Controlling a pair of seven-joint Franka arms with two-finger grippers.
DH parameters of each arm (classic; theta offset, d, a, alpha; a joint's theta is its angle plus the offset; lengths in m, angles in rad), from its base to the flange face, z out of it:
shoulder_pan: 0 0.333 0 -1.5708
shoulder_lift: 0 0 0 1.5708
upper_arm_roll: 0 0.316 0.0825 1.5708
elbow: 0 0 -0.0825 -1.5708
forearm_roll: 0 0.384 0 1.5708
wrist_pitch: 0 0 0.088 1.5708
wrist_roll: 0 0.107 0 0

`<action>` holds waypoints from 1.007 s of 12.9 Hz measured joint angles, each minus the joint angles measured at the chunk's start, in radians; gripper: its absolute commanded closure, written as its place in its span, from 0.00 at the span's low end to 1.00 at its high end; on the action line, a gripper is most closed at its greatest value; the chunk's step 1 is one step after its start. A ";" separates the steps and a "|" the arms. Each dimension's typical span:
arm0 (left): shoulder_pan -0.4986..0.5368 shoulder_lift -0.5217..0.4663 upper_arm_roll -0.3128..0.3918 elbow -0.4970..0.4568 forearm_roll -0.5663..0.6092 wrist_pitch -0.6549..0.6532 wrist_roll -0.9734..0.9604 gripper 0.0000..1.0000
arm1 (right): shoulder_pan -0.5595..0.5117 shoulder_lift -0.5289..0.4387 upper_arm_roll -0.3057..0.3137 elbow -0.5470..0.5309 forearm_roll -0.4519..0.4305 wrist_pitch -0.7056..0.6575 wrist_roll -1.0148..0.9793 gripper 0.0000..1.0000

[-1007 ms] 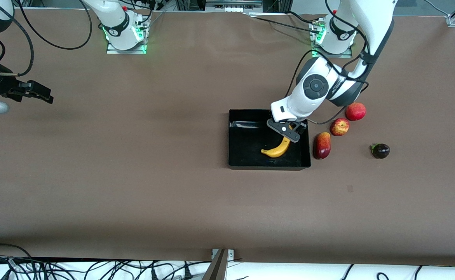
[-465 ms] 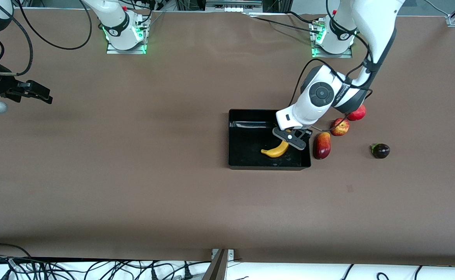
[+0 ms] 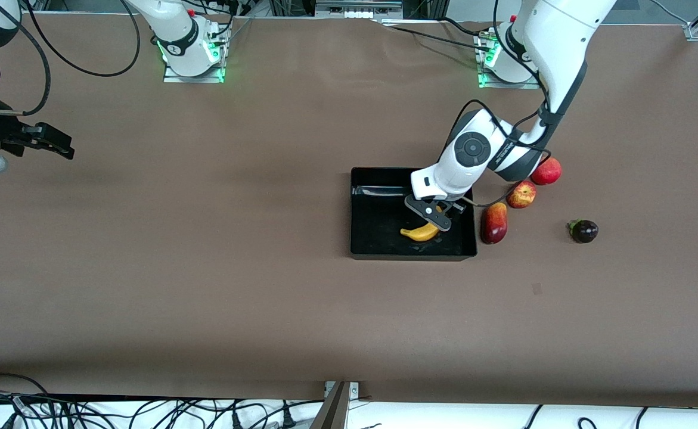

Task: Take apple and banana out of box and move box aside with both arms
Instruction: 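Grasp the yellow banana with the left gripper and lift it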

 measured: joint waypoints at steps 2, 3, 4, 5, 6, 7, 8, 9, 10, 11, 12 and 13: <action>-0.018 0.025 0.015 0.001 0.007 0.019 0.000 0.00 | 0.011 0.000 0.007 0.000 -0.003 0.002 0.000 0.00; -0.022 0.035 0.019 0.002 0.007 0.026 0.000 0.00 | 0.018 0.001 0.010 0.000 -0.003 0.005 0.001 0.00; -0.024 0.042 0.023 0.002 0.008 0.031 0.000 0.00 | 0.020 0.003 0.011 0.000 -0.002 0.020 0.001 0.00; -0.025 0.046 0.025 0.003 0.008 0.038 0.000 0.00 | 0.020 0.008 0.010 0.000 0.000 0.037 0.001 0.00; -0.025 0.050 0.026 0.003 0.009 0.041 0.000 0.03 | 0.020 0.012 0.009 0.000 0.007 0.047 0.002 0.00; -0.026 0.055 0.028 0.003 0.009 0.041 0.000 0.64 | 0.020 0.017 0.004 0.000 0.029 0.049 0.003 0.00; -0.027 0.060 0.029 0.003 0.010 0.042 0.001 1.00 | 0.020 0.020 -0.006 0.000 0.056 0.049 0.004 0.00; -0.028 0.061 0.030 0.004 0.012 0.043 0.002 1.00 | 0.019 0.021 -0.018 -0.001 0.072 0.047 0.004 0.00; -0.028 0.060 0.033 0.007 0.018 0.043 0.002 1.00 | 0.019 0.021 -0.026 -0.001 0.078 0.044 0.004 0.00; -0.028 0.059 0.034 0.012 0.019 0.043 0.002 1.00 | 0.019 0.020 -0.029 -0.001 0.079 0.042 0.004 0.00; -0.028 0.057 0.034 0.015 0.019 0.043 0.002 1.00 | 0.019 0.016 -0.029 -0.003 0.079 0.043 0.004 0.00; -0.028 0.055 0.034 0.019 0.019 0.043 0.003 1.00 | 0.019 0.007 -0.027 -0.005 0.078 0.043 0.005 0.00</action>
